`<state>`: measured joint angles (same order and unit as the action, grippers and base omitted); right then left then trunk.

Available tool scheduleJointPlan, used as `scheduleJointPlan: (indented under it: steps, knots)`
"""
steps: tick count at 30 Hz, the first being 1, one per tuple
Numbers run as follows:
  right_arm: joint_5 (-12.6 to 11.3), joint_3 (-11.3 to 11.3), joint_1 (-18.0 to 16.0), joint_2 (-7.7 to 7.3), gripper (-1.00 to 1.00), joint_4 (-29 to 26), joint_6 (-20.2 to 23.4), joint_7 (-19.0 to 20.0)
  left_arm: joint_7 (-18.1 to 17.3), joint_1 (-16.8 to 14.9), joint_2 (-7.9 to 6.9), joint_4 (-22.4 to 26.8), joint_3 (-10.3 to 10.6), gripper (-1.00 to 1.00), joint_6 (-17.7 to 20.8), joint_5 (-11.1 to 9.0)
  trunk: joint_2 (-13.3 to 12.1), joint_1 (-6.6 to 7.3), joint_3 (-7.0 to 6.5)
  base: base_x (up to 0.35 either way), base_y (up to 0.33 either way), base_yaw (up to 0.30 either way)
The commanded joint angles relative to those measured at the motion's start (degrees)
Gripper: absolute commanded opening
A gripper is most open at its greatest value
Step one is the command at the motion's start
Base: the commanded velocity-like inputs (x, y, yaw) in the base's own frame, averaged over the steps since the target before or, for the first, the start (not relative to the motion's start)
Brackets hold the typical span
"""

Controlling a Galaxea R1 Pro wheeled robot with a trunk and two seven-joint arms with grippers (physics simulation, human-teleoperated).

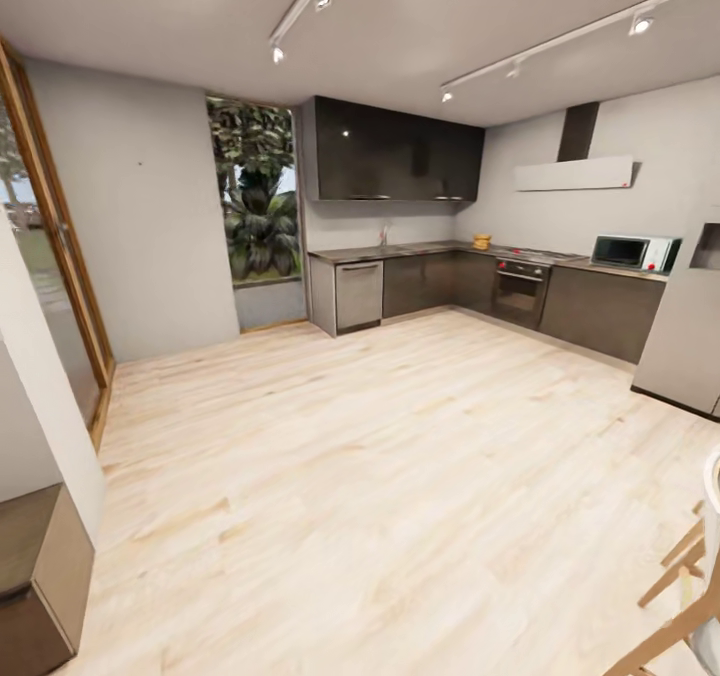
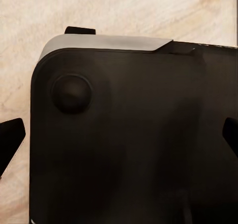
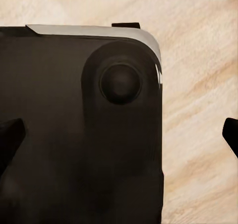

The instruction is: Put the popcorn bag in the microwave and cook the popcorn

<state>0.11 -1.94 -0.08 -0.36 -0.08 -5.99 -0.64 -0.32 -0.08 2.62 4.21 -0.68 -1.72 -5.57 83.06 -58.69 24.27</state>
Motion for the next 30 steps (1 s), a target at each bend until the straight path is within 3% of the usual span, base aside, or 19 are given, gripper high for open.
scheduleJointPlan:
  steps: [1,30]
  knots:
    - [-0.1,-0.3,0.0,0.30,1.00,-0.1,-0.2,-0.1,0.0,0.0,0.02,0.0,-0.1,1.00,-0.1,-0.6,0.0,-0.03,0.05,0.323,0.000,0.000]
    - [0.2,-0.3,0.0,0.18,1.00,-0.1,-0.2,-0.1,0.3,0.0,0.11,0.0,-0.1,1.00,-0.2,-0.6,0.0,-0.03,0.05,0.323,0.000,0.000]
